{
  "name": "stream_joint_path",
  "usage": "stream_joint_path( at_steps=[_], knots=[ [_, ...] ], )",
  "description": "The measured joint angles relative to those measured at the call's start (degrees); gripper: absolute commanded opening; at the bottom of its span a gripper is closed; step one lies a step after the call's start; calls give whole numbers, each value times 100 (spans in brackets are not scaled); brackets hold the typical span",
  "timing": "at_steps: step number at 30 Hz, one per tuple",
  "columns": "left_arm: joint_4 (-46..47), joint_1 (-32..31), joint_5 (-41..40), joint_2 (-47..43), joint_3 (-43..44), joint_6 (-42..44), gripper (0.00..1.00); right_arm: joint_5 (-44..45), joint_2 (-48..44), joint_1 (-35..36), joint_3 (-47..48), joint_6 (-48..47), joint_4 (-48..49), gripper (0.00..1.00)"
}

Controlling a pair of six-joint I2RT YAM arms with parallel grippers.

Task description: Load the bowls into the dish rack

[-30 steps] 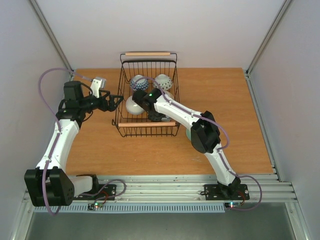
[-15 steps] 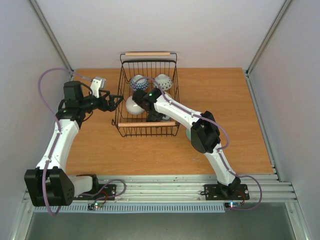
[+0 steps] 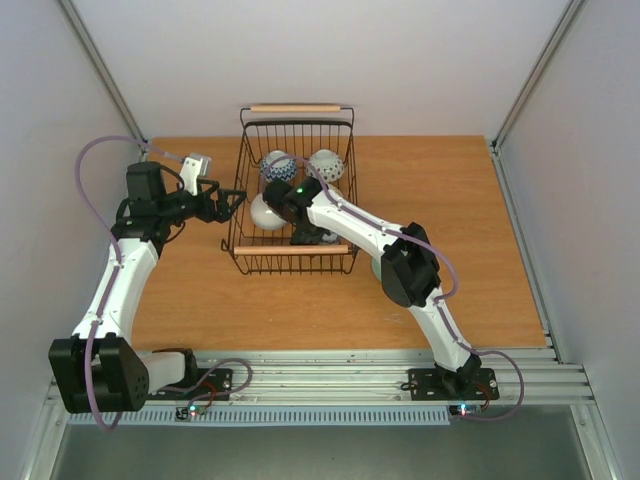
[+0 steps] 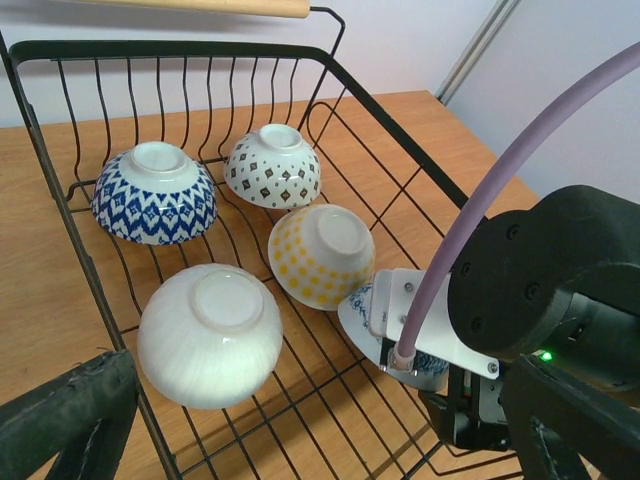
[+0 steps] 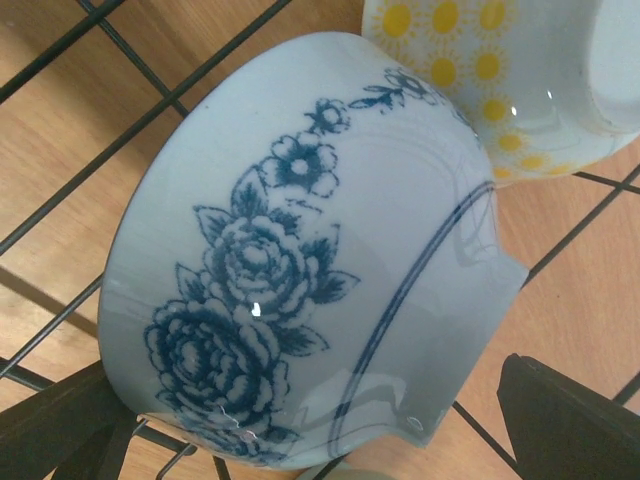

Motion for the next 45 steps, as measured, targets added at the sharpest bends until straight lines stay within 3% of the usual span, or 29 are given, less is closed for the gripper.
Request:
stream_joint_path(
  at_steps=[34,45],
  knots=[
    [11,4,85,0,-2,-17,99,-984,-354,195,-538,-98,627,99],
    [11,4,105,0,-2,-15,99,-767,-2050,225,-1445,116,2015,99]
  ],
)
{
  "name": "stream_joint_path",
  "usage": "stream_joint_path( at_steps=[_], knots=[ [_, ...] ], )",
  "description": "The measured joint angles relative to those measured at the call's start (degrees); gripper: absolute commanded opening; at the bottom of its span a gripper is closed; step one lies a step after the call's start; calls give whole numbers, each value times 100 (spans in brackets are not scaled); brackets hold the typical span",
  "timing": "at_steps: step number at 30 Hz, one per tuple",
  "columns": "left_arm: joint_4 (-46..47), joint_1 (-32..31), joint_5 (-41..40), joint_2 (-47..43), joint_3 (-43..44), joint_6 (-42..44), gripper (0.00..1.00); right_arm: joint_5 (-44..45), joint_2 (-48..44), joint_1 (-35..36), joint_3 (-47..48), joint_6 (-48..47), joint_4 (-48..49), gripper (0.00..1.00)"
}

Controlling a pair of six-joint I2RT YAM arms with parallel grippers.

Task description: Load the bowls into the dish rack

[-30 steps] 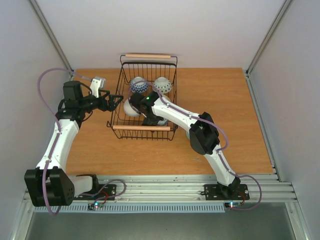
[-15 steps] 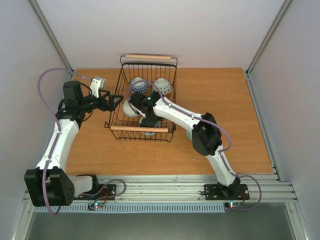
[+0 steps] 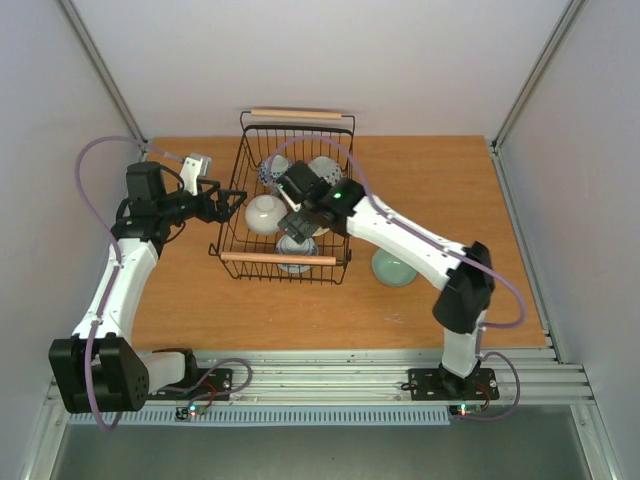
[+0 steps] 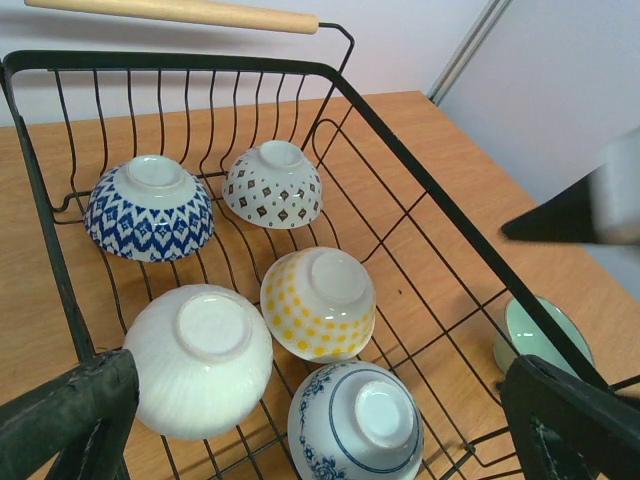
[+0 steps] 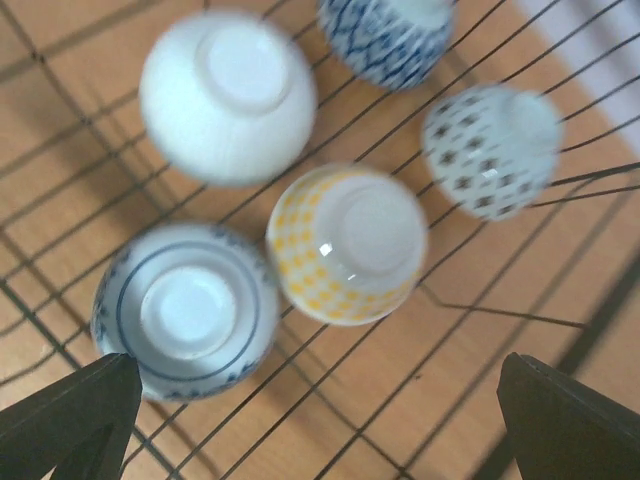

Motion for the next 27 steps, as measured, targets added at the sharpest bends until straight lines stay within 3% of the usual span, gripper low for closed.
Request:
stream_joint_path(
  at_steps=[9,16,21,27],
  knots=[
    [0,15,4,0,-2,-2,99,826,-1849,-310,-1578,1043,1040,74],
    [-2,17,22,0,-7,-2,99,1156,-3213,-1025,-3093,2485,898,66],
    [-2,17,22,0,-7,-2,100,890,-3729,-1694,-4135,3311,793,57],
    [0,20,22,0,-7,-2,99,302,-3947,-2310,-5316,3963,837,55]
  ],
)
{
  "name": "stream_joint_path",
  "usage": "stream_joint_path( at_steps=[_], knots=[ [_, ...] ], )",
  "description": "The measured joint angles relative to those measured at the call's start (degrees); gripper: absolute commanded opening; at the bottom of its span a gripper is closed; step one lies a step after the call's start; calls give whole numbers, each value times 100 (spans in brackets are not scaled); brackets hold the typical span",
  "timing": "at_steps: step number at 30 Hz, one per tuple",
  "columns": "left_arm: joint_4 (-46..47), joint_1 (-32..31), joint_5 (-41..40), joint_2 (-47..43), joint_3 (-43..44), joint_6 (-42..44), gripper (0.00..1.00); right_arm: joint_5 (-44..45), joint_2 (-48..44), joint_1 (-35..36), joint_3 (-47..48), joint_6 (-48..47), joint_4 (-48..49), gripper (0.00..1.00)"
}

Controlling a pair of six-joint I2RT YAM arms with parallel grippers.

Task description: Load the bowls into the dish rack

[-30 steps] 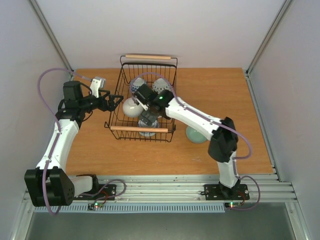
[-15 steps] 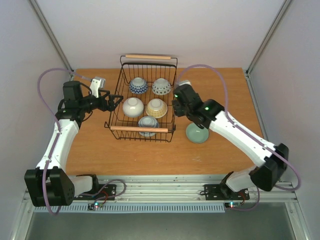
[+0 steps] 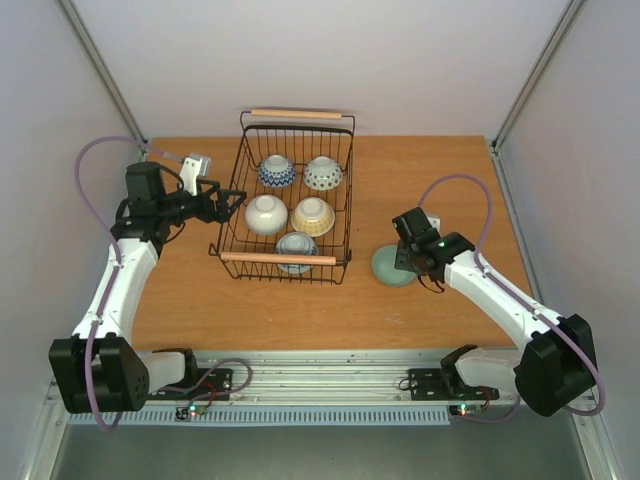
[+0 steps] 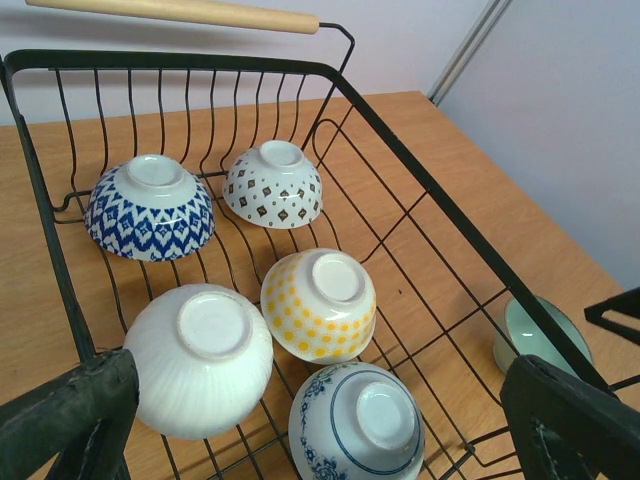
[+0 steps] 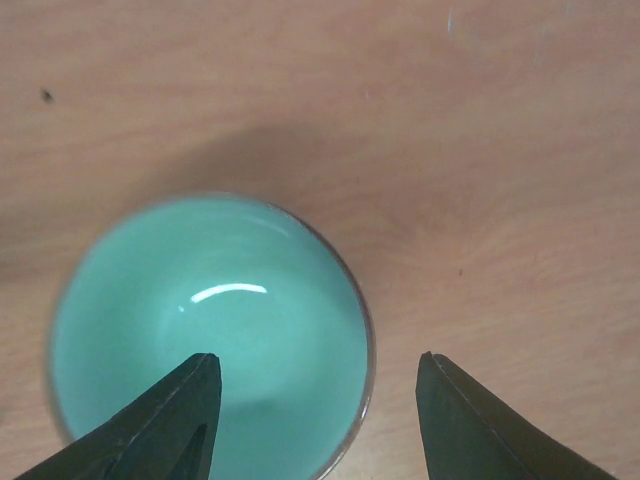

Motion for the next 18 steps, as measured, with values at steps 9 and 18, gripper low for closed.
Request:
stream_joint_path(
  at_steps=[9,18],
  knots=[
    [0,2,2,0,0,0,99,-485,223,-293,-767,350,476,53],
    [-2,2,2,0,0,0,99,-686,599,-369,-1075,472,946,23]
  ],
)
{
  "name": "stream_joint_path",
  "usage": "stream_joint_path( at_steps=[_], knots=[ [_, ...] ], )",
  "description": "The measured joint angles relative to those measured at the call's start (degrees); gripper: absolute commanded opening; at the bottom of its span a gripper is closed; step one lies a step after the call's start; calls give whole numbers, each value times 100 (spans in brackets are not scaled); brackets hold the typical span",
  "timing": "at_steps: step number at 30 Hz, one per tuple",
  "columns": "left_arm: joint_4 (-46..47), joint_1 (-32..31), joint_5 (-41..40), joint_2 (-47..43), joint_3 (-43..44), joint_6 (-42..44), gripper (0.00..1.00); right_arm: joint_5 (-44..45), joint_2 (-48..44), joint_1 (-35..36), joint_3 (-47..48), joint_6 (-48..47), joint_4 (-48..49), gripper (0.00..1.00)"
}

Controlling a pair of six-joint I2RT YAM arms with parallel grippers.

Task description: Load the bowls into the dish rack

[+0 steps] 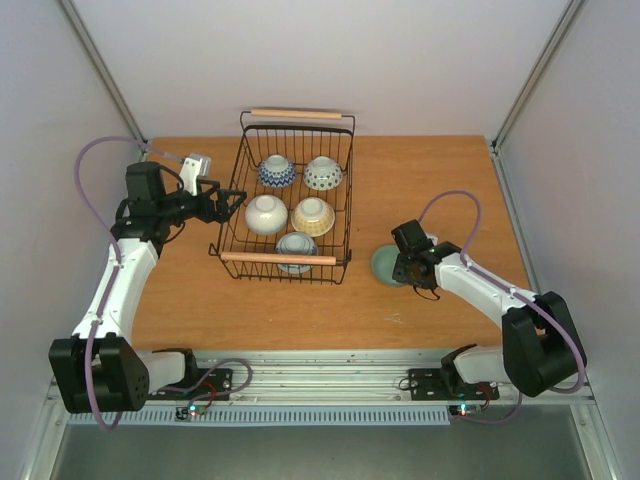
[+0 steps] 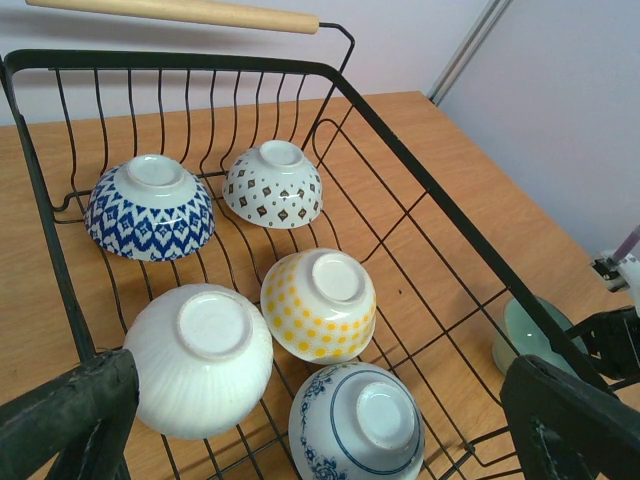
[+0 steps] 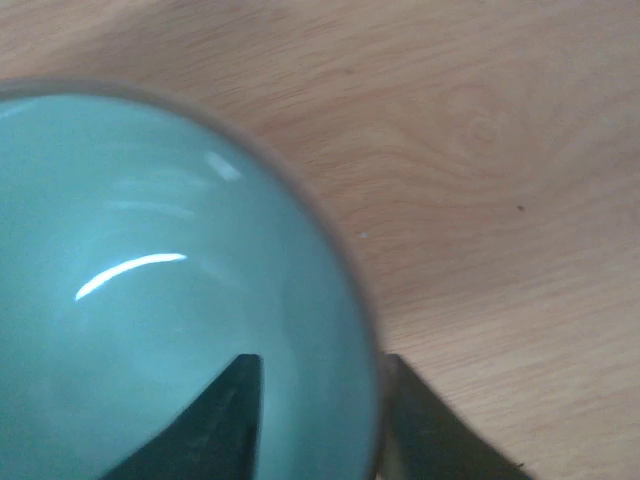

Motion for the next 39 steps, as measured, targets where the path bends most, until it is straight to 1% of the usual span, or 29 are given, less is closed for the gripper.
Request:
stream_joint_path(
  at_steps=[2,3,4,7,12,15,18,22,25,27,32,35,39],
  knots=[
    [0,0,0,0,0,0,99,-2,7,-9,-35,-22,35,7],
    [2,0,-2,0,0,0,99,-17,7,-13,-48,37,70,3],
    [2,0,-2,0,0,0,99,-26,0,-17,-46,50,149,2],
    [0,0,-4,0,0,0,99,-92,-170,-17,68,90,417,1],
    [-2,0,-7,2,0,0,99,-35,-184,-17,33,105,380,1],
    [-2,0,-4,4,0,0,99,138,-332,-20,33,72,160,1],
    [-9,0,-4,22,0,2,99,415,-651,-20,90,2,-280,1],
    [-33,0,-24,37,0,26,99,678,-1167,-26,546,-118,-732,1],
    [-39,0,-37,37,0,46,99,745,-1460,44,1086,-221,-778,1],
    [-39,0,-31,37,0,48,99,872,-1493,214,1499,-313,-807,1],
    [-44,0,55,57,0,48,99,1217,-1198,903,2490,-634,-776,1],
    [-55,0,127,125,0,48,99,1419,-752,1325,2966,-922,-765,1],
    [-92,0,232,173,0,48,99,1598,153,1856,3617,-1346,-726,1]
  ],
)
